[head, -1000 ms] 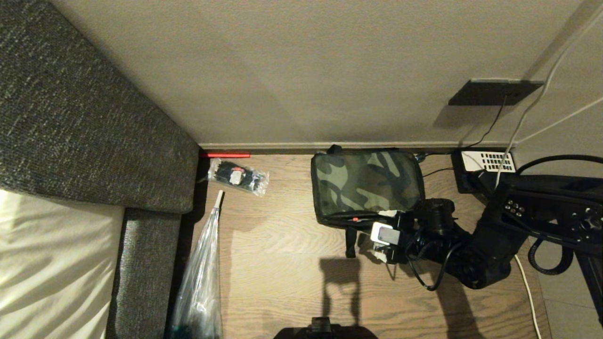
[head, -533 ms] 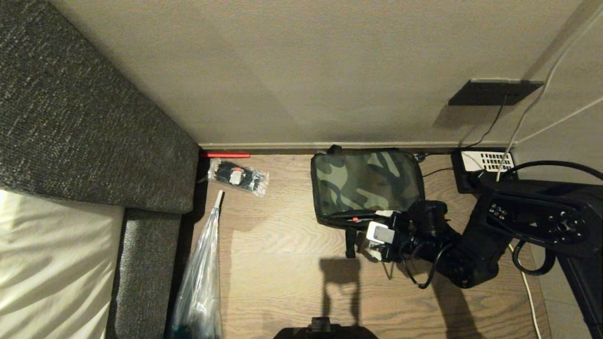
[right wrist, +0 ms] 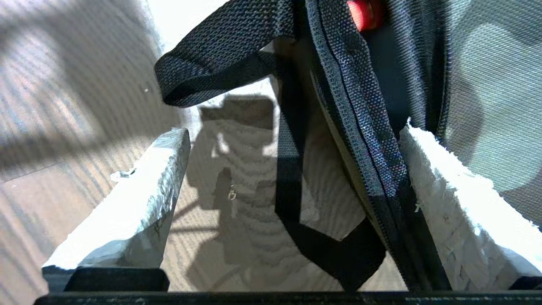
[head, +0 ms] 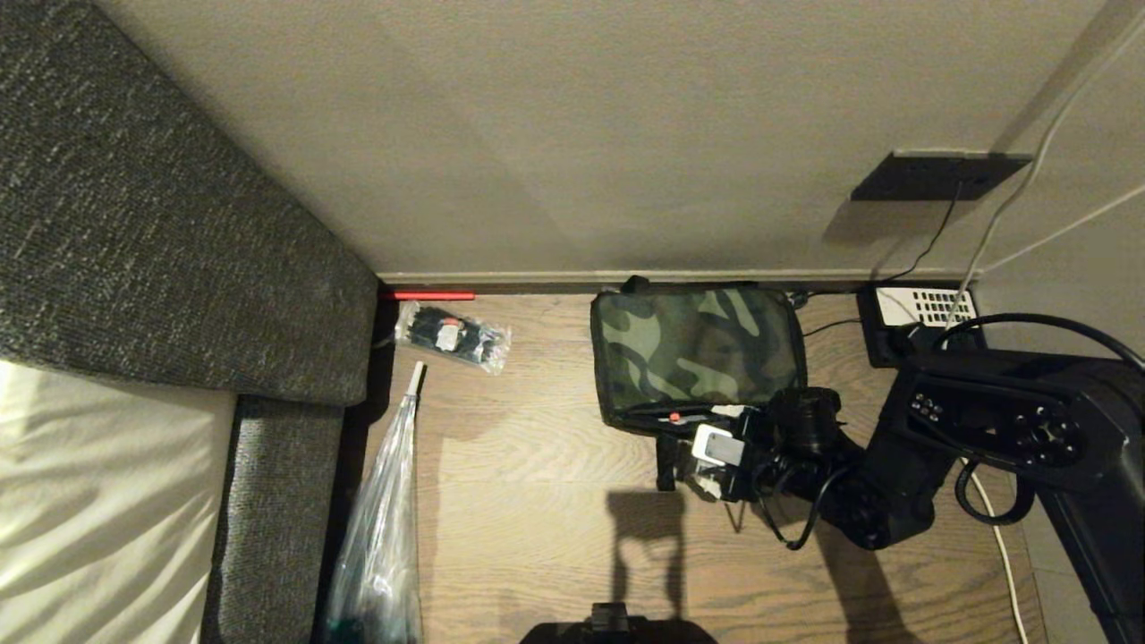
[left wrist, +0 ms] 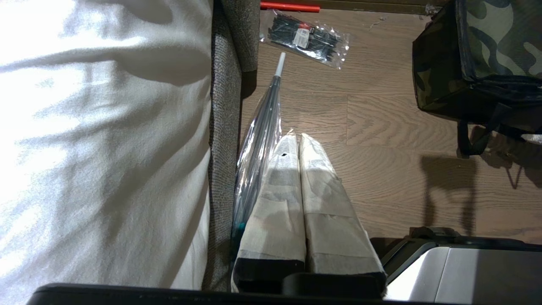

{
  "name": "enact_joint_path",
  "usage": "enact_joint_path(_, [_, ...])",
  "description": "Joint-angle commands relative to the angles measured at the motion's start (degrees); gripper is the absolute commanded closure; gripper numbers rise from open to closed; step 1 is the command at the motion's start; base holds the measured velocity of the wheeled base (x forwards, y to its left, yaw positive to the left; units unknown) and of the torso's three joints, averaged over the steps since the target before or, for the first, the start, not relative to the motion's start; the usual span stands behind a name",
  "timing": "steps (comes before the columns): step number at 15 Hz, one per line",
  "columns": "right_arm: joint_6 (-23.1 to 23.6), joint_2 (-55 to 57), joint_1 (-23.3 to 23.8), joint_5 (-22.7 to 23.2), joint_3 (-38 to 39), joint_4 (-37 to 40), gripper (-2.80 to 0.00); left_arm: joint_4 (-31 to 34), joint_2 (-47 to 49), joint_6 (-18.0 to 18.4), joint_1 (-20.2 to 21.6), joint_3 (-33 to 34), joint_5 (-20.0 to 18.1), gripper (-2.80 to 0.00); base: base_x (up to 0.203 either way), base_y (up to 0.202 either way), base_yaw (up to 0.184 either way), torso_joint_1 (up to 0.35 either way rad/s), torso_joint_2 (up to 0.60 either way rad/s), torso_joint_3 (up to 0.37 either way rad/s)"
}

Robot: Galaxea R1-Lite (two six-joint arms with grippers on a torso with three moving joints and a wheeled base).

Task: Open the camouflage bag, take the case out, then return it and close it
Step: Open the top of the storage box

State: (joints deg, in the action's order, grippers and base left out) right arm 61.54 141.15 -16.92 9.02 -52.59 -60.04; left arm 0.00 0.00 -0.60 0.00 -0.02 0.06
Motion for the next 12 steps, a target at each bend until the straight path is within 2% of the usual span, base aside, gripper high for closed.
enact_joint_path(1, [0.4,-0.3,-0.1,-0.3,0.8,0.1,-2.80,0.0,0.0,0.0,0.0,0.0,0.0,0.00,0.000,0.000,0.000,0.000,0.00,0.000])
enact_joint_path(4, [0.3,-0.1,-0.1,-0.6,1.4,2.0,-2.80,0.0,0.0,0.0,0.0,0.0,0.0,0.00,0.000,0.000,0.000,0.000,0.00,0.000])
enact_joint_path(12, [-1.0,3.4,-0.1,-0.8,-3.8,-2.5,-2.80,0.0,0.0,0.0,0.0,0.0,0.0,0.00,0.000,0.000,0.000,0.000,0.00,0.000])
